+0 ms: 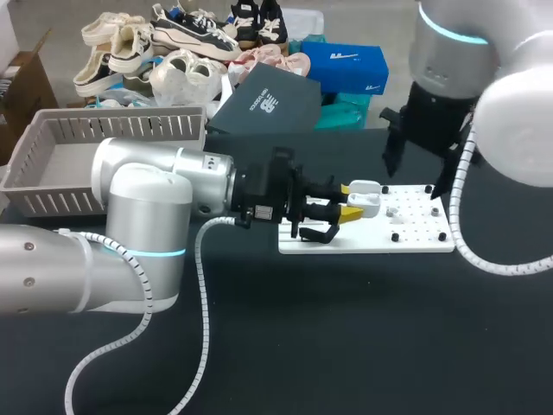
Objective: Pick up each earbud case from the left stands, insert the matching earbuds, close the lid, and place the case in the box.
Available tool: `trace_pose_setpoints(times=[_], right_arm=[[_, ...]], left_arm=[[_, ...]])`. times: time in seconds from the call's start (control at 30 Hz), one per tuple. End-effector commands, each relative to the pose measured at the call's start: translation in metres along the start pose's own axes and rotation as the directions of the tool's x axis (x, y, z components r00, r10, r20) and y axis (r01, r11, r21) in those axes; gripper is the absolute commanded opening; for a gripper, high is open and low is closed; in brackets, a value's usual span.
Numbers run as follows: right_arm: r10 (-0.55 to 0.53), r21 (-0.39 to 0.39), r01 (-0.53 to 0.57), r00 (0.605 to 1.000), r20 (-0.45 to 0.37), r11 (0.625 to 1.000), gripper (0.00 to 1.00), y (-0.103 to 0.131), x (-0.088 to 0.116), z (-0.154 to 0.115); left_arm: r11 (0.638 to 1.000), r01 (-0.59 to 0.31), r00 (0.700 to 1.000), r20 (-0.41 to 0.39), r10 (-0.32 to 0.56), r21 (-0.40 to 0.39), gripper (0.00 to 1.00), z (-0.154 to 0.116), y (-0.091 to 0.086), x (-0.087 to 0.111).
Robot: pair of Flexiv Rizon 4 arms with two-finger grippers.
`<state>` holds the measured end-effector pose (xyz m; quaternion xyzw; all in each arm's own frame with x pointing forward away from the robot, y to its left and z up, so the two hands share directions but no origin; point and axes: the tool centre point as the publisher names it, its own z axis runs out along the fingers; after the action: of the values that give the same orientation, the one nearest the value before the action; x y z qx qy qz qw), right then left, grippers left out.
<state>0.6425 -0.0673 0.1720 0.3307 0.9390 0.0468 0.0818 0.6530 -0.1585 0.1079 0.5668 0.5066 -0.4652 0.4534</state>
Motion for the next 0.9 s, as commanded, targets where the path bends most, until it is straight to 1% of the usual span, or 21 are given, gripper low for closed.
trace_pose_setpoints(times=[0.03, 0.13, 0.23, 0.37, 0.47, 0.5, 0.53, 0.57, 0.6, 0.67, 0.7, 0.77, 0.83, 0.9], right_arm=[[0.008, -0.167, -0.009, 1.0, -0.007, 0.986, 0.71, -0.011, -0.009, 0.01], [0.008, -0.17, -0.009, 1.0, -0.009, 0.985, 0.73, -0.01, -0.014, 0.016], [-0.015, -0.167, 0.015, 1.0, 0.006, 0.986, 0.75, -0.006, -0.016, 0.022], [-0.044, -0.164, 0.047, 0.999, 0.022, 0.985, 0.72, -0.005, -0.021, 0.031], [-0.066, -0.139, 0.071, 0.997, 0.044, 0.988, 0.72, -0.004, -0.028, 0.039], [-0.073, -0.131, 0.079, 0.996, 0.05, 0.988, 0.74, -0.004, -0.029, 0.041], [-0.08, -0.129, 0.086, 0.995, 0.051, 0.988, 0.74, -0.003, -0.03, 0.043], [-0.084, -0.127, 0.09, 0.995, 0.052, 0.988, 0.74, -0.002, -0.031, 0.045], [-0.086, -0.124, 0.092, 0.995, 0.055, 0.988, 0.74, -0.002, -0.033, 0.048], [-0.092, -0.127, 0.097, 0.995, 0.047, 0.987, 0.73, 0.0, -0.034, 0.05], [-0.093, -0.132, 0.098, 0.995, 0.044, 0.986, 0.74, 0.0, -0.034, 0.05], [-0.094, -0.133, 0.099, 0.995, 0.042, 0.986, 0.75, 0.0, -0.034, 0.051], [-0.091, -0.152, 0.094, 0.996, 0.023, 0.984, 0.75, 0.0, -0.035, 0.049], [-0.09, -0.153, 0.092, 0.996, 0.023, 0.984, 0.78, -0.001, -0.035, 0.048]], left_arm=[[0.999, 0.0, 1.0, 0.002, 0.0, -0.035, 0.0, -0.012, -0.01, 0.0], [0.999, 0.0, 1.0, -0.001, 0.0, -0.046, 0.0, -0.018, -0.012, 0.001], [0.998, -0.004, 1.0, -0.002, 0.004, -0.059, 0.0, -0.021, -0.014, 0.0], [0.997, -0.004, 1.0, -0.005, 0.004, -0.08, 0.0, -0.025, -0.014, 0.0], [0.997, -0.009, 1.0, -0.005, 0.009, -0.083, 0.0, -0.027, -0.014, -0.002], [0.996, -0.015, 1.0, -0.006, 0.015, -0.084, 0.14, -0.027, -0.014, -0.002], [0.997, -0.028, 1.0, 0.001, 0.028, -0.071, 0.17, -0.027, -0.014, -0.004], [0.997, -0.033, 0.999, 0.002, 0.033, -0.067, 0.09, -0.027, -0.014, -0.005], [0.997, -0.034, 0.999, 0.001, 0.034, -0.068, 0.04, -0.027, -0.014, -0.006], [0.997, -0.041, 0.999, 0.009, 0.042, -0.064, 0.04, -0.026, -0.012, -0.008], [0.996, -0.048, 0.999, 0.001, 0.048, -0.071, 0.0, -0.025, -0.012, -0.01], [0.996, -0.053, 0.999, 0.011, 0.054, -0.066, 0.0, -0.024, -0.011, -0.011], [0.996, -0.052, 0.999, 0.005, 0.052, -0.074, 0.0, -0.021, -0.01, -0.011], [0.996, -0.049, 0.999, 0.008, 0.049, -0.074, 0.0, -0.021, -0.009, -0.01]])
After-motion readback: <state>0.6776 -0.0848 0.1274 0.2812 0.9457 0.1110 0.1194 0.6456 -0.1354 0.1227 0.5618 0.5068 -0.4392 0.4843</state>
